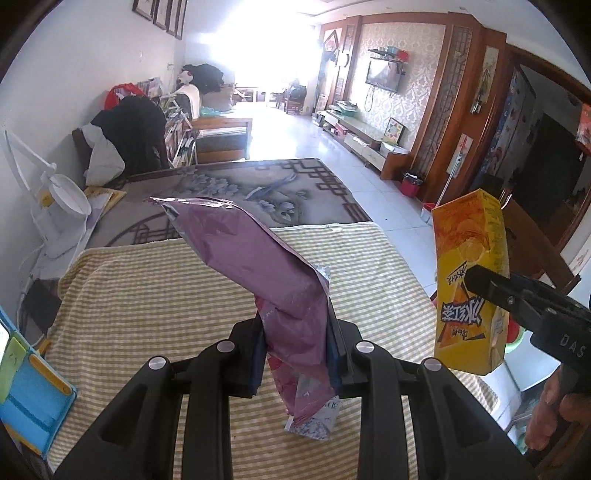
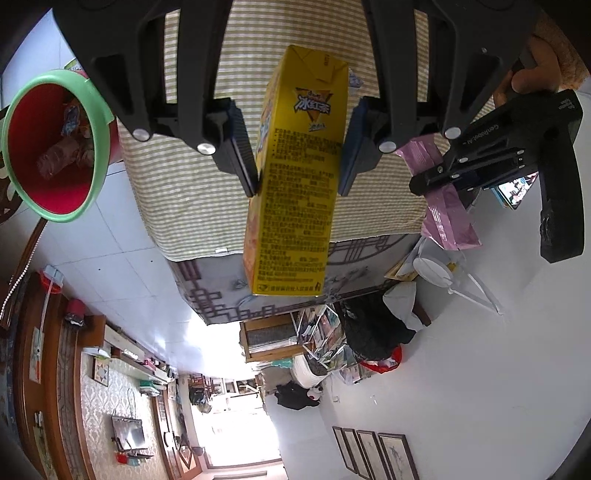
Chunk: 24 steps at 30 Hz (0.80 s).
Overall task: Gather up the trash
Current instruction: 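Lift the pink bag and yellow juice box up above the table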
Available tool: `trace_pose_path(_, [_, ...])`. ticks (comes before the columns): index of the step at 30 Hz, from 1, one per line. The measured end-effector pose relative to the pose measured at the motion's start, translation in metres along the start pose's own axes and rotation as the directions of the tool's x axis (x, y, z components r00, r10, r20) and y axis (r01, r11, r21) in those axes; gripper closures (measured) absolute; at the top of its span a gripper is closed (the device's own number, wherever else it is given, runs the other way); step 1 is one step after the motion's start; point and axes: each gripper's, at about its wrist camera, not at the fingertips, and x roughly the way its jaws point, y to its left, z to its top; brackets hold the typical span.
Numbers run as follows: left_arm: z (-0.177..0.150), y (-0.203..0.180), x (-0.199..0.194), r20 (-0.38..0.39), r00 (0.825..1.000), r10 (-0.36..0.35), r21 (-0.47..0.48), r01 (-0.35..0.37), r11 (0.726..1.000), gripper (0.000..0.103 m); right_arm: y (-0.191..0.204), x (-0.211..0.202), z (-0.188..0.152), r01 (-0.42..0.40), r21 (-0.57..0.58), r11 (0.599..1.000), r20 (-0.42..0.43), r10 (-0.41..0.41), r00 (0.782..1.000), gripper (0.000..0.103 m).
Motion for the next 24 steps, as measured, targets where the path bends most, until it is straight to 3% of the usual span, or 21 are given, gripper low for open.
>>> trace_pose_path(24, [0.009, -0.082, 0.017, 0.001, 0.995, 0.100, -0.059, -0.100, 0.993, 0.078, -0.077, -0.001, 0.025, -0.103, -0.052, 0.993, -0.052, 0.100, 0.994, 0.060])
